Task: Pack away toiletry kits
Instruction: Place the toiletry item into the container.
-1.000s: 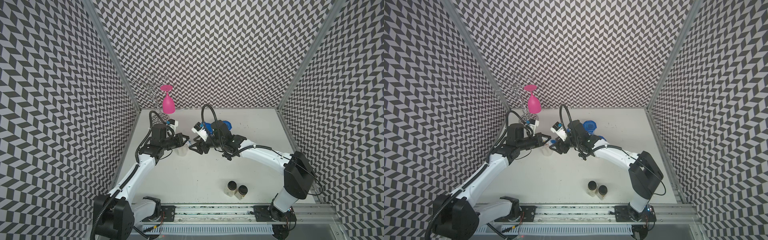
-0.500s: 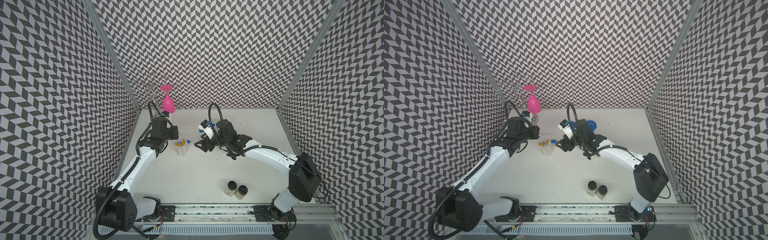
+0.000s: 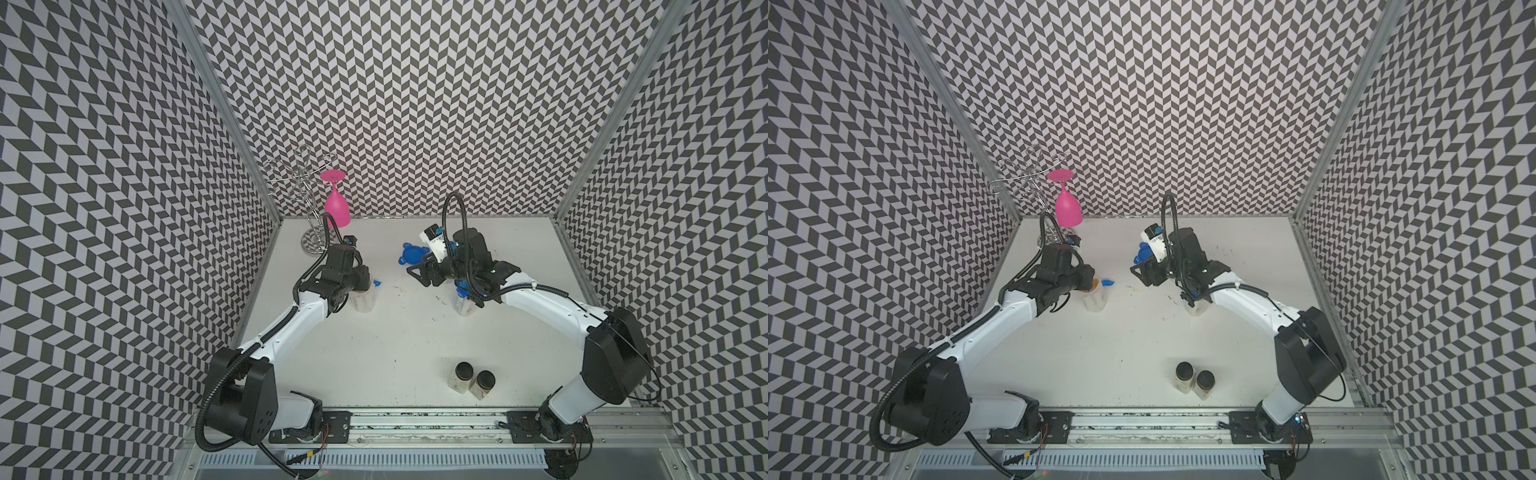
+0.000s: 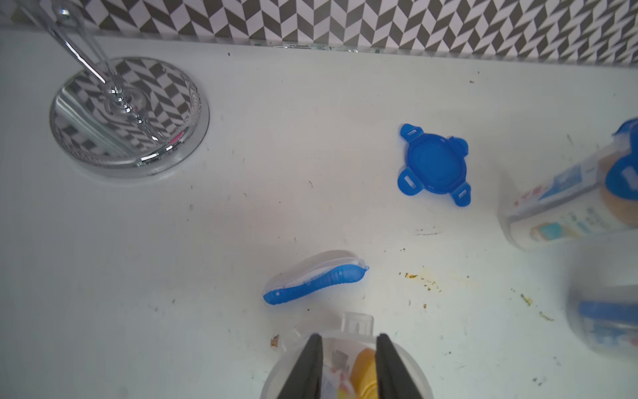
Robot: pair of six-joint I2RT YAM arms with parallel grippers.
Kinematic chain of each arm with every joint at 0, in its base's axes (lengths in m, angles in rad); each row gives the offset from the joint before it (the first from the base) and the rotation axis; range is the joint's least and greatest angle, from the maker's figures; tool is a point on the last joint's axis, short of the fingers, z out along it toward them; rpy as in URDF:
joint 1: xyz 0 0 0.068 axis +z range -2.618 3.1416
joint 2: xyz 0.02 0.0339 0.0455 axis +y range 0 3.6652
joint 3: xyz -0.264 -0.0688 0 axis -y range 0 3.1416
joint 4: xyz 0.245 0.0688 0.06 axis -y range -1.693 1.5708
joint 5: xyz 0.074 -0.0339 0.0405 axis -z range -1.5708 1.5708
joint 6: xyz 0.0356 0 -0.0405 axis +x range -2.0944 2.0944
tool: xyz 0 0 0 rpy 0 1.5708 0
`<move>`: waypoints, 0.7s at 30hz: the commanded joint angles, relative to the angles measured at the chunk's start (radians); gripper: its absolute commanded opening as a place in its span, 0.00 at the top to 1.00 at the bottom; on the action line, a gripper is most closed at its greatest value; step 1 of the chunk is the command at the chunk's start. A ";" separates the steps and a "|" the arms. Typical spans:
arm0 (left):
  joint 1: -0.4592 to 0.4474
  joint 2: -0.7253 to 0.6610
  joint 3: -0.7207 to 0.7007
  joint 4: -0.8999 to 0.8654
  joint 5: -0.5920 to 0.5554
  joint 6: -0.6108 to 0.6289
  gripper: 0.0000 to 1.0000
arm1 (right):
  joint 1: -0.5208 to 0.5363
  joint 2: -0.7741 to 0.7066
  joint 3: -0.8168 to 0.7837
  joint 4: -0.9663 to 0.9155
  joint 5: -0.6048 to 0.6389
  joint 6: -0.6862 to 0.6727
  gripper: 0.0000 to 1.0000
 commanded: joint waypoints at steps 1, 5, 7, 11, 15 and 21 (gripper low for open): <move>-0.007 0.003 0.001 0.016 -0.020 -0.029 0.62 | -0.013 -0.053 -0.004 0.031 0.014 0.004 0.28; 0.001 -0.028 0.029 -0.005 -0.006 -0.030 0.51 | -0.018 -0.066 -0.008 0.046 0.028 0.006 0.28; 0.013 -0.049 0.067 -0.038 0.015 -0.023 0.45 | -0.018 -0.070 -0.011 0.058 0.031 0.007 0.27; 0.170 -0.110 0.099 -0.095 0.235 -0.076 0.36 | -0.018 -0.060 0.011 0.035 0.036 0.007 0.26; 0.355 -0.109 0.039 -0.080 0.493 -0.112 0.28 | -0.016 -0.049 0.018 0.018 0.021 0.018 0.26; 0.356 0.010 -0.007 -0.052 0.674 -0.085 0.21 | -0.016 -0.058 0.014 -0.011 0.030 0.021 0.26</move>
